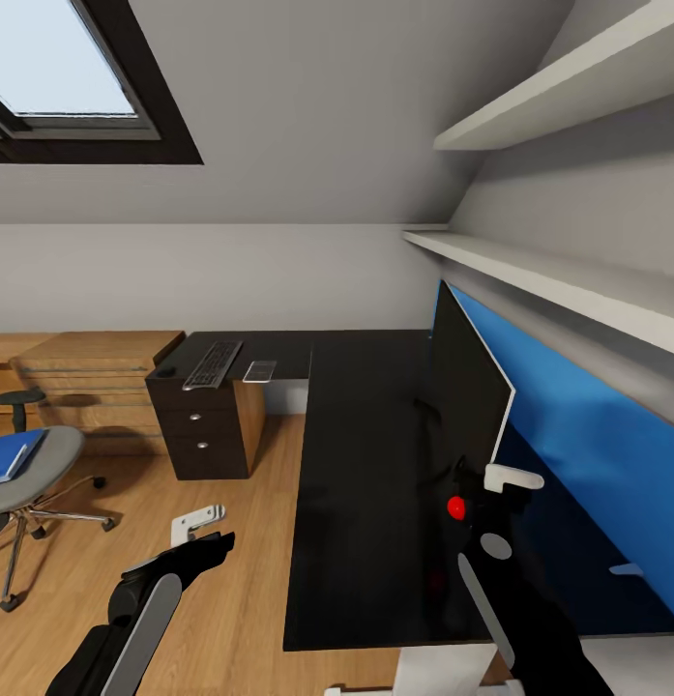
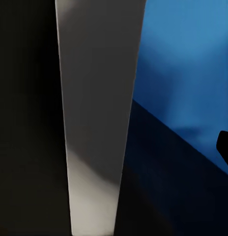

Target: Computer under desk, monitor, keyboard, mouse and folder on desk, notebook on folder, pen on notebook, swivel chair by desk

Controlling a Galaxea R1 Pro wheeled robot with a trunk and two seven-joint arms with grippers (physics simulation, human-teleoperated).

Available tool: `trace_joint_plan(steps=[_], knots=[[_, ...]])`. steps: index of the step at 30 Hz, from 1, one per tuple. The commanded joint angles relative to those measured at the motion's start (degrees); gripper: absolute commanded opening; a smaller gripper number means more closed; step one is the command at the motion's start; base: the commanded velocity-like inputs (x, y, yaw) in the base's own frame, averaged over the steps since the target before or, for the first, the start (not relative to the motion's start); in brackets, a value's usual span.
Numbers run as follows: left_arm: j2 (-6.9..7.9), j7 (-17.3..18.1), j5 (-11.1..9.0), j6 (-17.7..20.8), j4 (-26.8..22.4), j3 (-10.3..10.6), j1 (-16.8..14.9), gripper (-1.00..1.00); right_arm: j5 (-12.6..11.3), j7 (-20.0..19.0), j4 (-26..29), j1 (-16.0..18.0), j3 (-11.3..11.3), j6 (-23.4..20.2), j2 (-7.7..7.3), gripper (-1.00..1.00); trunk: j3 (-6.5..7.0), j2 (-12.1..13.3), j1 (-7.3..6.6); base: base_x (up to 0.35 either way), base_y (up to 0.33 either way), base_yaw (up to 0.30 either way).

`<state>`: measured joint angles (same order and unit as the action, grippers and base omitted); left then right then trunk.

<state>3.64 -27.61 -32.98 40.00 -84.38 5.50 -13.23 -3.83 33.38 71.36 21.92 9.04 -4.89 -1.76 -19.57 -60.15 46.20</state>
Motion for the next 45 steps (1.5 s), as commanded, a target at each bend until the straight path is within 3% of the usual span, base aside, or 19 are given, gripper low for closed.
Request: trace_joint_plan(steps=[1,45], knots=[[0.05,-0.6,-0.6,0.1,-0.1,0.1,0.0,1.0,-0.4,0.5,0.1,0.1,0.2,-0.3,-0.08,1.0,-0.07,0.0,0.01,0.0,0.0,0.0],[0.05,-0.3,-0.9,0.0,-0.1,0.0,0.0,1.0,-0.4,0.5,-0.1,0.1,0.5,-0.3,-0.01,1.0,-0.07,0.0,0.01,-0.029,-0.056,0.0]])
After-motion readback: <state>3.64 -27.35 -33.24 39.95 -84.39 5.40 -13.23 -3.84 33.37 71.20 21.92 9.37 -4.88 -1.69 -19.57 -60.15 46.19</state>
